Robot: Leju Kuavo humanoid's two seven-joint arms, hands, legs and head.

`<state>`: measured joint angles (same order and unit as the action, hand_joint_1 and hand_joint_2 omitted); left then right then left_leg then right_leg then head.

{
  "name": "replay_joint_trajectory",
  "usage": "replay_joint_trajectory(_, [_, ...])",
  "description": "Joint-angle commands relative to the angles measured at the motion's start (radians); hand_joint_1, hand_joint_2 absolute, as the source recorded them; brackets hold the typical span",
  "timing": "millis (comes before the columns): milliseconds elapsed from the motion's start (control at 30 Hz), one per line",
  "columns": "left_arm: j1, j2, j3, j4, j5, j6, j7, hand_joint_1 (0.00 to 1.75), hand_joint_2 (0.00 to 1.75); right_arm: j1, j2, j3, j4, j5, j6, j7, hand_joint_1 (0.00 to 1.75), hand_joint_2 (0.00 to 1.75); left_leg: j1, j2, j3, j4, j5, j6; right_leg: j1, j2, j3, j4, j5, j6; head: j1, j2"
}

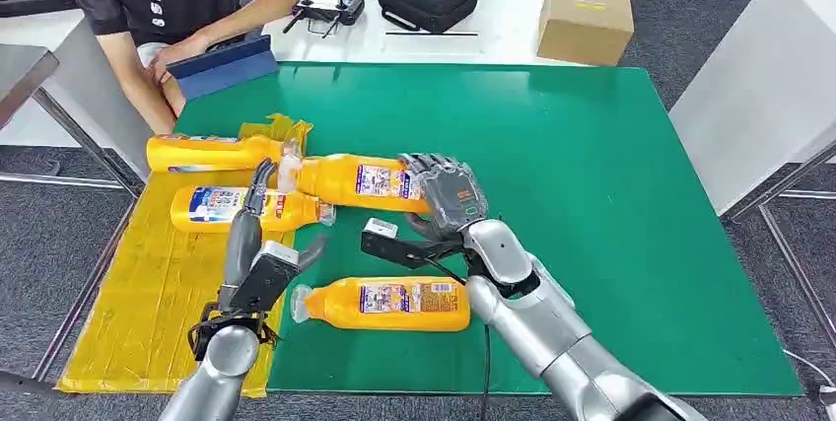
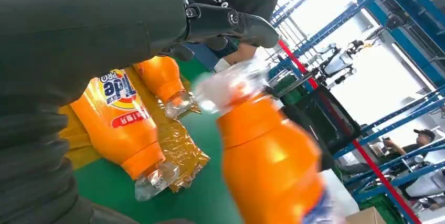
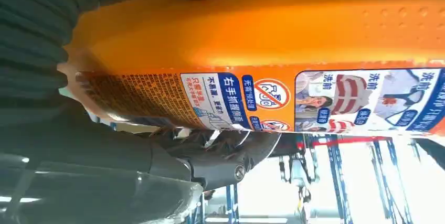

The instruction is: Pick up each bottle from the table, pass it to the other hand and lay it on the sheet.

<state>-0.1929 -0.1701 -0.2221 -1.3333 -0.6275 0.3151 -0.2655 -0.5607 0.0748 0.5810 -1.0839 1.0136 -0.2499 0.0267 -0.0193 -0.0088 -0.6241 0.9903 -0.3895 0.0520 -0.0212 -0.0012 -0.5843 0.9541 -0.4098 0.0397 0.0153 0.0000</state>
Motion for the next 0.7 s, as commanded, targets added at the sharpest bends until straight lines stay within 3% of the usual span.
replay_joint_trajectory(33, [-0.006,-0.009,0.04,0.012,-0.003,0.001,0.003,0.0,1.75,0.022,-0.033,-0.083,-0.142,-0.064,-0.047,-0.026,1.75,1.75,0.001,-0.001,0.001,0.0,-0.001,-0.003,0.001,-0.001,0.002,-0.001,-0.001,-0.002,0.0,0.0])
replay_joint_trajectory(133, [-0.005,-0.01,0.036,0.002,0.003,-0.006,-0.002,0.0,1.75,0.037,-0.015,-0.125,-0.146,-0.151,-0.096,-0.078,1.75,1.75,0.001,0.0,0.001,0.0,-0.001,-0.002,0.001,-0.001,0.002,-0.001,-0.001,-0.001,0.0,0.0])
replay_joint_trajectory(267, [-0.015,-0.01,0.026,-0.052,0.216,-0.183,-0.019,0.0,1.75,0.065,0.04,-0.22,-0.087,-0.44,-0.084,-0.243,1.75,1.75,0.001,-0.001,0.003,0.001,-0.002,-0.004,0.001,-0.001,0.004,0.0,-0.002,-0.003,0.0,0.0])
replay_joint_trajectory(433, [-0.02,-0.007,0.031,-0.077,0.336,-0.247,0.0,0.0,1.75,0.074,0.063,-0.237,-0.041,-0.514,-0.076,-0.282,1.75,1.75,0.002,0.001,0.004,0.0,-0.002,-0.004,0.002,0.0,0.005,0.0,-0.002,-0.003,0.0,0.0])
replay_joint_trajectory(500, [-0.043,-0.005,0.023,-0.068,0.496,-0.366,0.046,0.0,1.75,0.087,0.085,-0.247,-0.025,-0.592,-0.072,-0.354,1.75,1.75,0.001,0.0,0.002,0.0,-0.001,-0.003,0.001,0.0,0.002,-0.001,-0.001,-0.002,0.0,0.0])
replay_joint_trajectory(700, [-0.132,0.02,-0.054,-0.023,0.618,-0.441,0.095,0.0,1.75,0.057,0.124,-0.198,0.083,-0.708,-0.019,-0.468,1.75,1.75,0.002,0.001,0.006,0.001,-0.003,-0.006,0.002,0.0,0.006,0.0,-0.002,-0.004,0.0,0.0])
